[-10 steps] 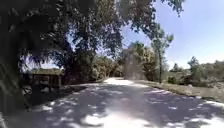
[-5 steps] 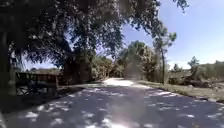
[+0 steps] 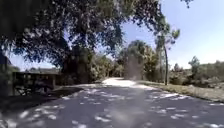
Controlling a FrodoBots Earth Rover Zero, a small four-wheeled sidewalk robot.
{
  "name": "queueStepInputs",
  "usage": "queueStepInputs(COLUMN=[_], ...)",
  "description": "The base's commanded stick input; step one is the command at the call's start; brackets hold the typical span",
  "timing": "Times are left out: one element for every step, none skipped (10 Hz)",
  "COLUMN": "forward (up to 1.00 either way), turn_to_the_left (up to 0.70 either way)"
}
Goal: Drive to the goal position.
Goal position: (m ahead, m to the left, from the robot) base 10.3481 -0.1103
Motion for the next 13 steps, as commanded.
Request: queueStepInputs(forward=[0.70,0.70,0.70,0.70,0.70,0.70,0.70,0.70,0.70,0.70,0.70,0.70,0.70], turn_to_the_left=[-0.14,-0.13,-0.06,0.00,0.00,0.00,0.00,0.00,0.00,0.00,0.00,0.00,0.00])
